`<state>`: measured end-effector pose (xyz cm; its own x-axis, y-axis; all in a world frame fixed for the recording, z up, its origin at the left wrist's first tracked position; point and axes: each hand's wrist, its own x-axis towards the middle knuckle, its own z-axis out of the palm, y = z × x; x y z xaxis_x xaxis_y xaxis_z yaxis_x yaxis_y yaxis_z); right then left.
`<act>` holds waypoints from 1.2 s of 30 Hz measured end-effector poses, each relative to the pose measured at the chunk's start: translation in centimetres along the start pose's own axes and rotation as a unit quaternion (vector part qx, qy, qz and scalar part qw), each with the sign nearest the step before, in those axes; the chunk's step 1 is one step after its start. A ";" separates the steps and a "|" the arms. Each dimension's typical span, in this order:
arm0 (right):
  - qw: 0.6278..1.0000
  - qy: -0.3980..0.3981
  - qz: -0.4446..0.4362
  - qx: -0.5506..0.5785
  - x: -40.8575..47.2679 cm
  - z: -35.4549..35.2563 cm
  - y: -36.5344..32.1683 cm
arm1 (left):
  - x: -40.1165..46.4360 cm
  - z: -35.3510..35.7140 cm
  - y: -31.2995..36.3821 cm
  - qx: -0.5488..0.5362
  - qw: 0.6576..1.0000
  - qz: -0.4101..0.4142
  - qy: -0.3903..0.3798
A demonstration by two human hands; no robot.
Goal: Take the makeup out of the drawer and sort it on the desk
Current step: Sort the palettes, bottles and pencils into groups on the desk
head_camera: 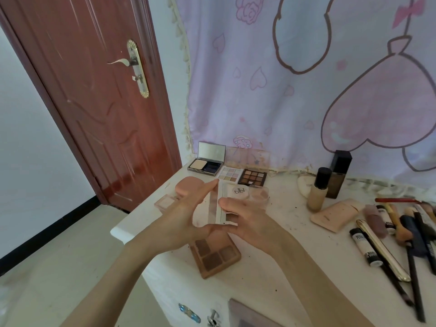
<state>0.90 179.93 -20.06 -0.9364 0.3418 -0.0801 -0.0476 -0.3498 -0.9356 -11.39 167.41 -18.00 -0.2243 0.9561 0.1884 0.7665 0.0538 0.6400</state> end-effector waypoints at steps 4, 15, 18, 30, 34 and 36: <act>0.982 0.080 -0.079 -0.151 0.0 -0.1 0.2 | 0.0 0.0 0.4 -0.111 0.994 -0.015 -0.002; 0.849 0.123 -0.269 -0.438 0.0 -0.8 2.8 | 0.9 1.3 1.7 -0.194 0.968 -0.150 0.057; 0.829 0.124 -0.285 -0.465 -0.1 -0.9 2.8 | 1.5 0.8 1.4 -0.132 0.977 -0.149 0.075; 0.962 0.086 -0.015 0.259 -1.2 -0.6 1.2 | 1.6 2.9 2.6 0.225 0.957 0.076 0.169; 0.935 0.014 -0.048 0.350 -1.7 -0.9 0.6 | 1.5 3.0 3.3 0.255 0.944 0.135 0.162; 0.931 -0.007 -0.057 0.361 -1.8 -1.1 0.6 | 1.5 2.9 3.5 0.231 0.950 0.134 0.162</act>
<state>2.92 180.11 -20.86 -0.9150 0.4032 0.0139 -0.3633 -0.8087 -0.4626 -7.29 169.85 -17.60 -0.1008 0.8183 0.5658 0.9877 0.0139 0.1559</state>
